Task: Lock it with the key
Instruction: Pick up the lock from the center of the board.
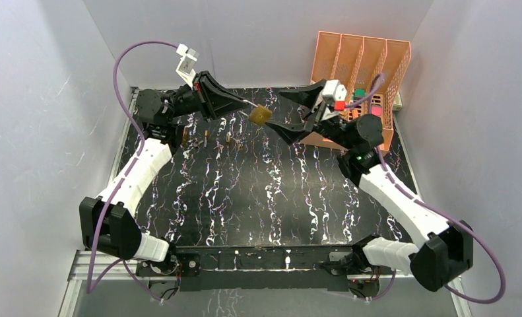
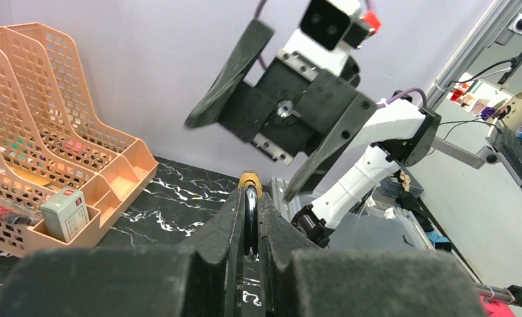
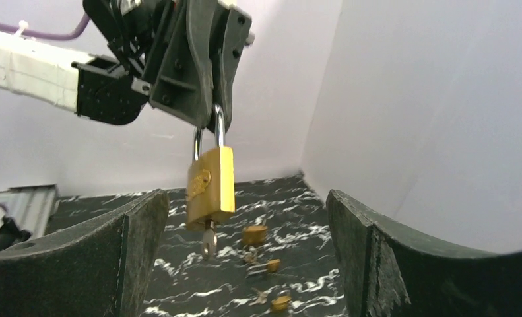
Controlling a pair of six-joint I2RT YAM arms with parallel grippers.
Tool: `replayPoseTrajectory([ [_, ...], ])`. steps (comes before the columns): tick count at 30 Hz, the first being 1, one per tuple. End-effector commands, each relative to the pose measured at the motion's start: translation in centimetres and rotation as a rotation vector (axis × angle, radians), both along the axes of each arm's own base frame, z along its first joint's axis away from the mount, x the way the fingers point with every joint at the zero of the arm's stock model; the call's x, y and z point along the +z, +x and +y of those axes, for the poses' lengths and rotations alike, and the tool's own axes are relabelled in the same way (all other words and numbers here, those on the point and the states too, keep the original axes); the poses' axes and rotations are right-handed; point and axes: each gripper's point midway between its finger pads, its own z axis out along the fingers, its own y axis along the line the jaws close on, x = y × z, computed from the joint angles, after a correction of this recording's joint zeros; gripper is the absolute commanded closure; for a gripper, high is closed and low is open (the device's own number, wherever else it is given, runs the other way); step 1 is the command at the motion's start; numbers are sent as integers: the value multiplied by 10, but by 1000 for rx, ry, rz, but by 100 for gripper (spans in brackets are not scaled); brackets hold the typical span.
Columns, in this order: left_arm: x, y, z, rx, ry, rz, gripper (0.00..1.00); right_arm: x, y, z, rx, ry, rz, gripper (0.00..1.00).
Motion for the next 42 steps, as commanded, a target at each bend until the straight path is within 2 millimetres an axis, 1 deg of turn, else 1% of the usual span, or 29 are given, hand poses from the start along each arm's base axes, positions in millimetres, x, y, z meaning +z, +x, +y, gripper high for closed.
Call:
replayPoseTrajectory([
  [1, 38, -20, 9, 24, -57, -139, 100, 44, -13, -24, -103, 69, -151, 3],
  [2, 38, -19, 9, 25, -59, -139, 100, 43, -16, -21, -70, 53, -151, 2],
  [5, 42, -19, 10, 32, -66, -146, 100, 35, -35, -1, 128, -37, -121, 3],
  [6, 43, -20, 10, 34, -69, -150, 100, 32, -37, 4, 178, -61, -97, 4],
  [7, 43, -20, 10, 38, -71, -154, 100, 36, -39, 7, 214, -62, -75, 4],
  [8, 44, -20, 10, 40, -72, -156, 100, 34, -38, 10, 235, -60, -54, 5],
  [15, 51, -21, 12, 59, -87, -181, 100, 31, -34, 15, 277, 36, -10, 6],
  [21, 54, -20, 13, 77, -101, -197, 100, 35, -34, 17, 304, 86, 5, 7],
  [31, 65, -20, 16, 110, -146, -243, 100, 30, -28, 22, 314, 172, 85, 14],
  [42, 70, -22, 17, 103, -166, -255, 100, 37, -29, 29, 363, 226, 97, 18],
])
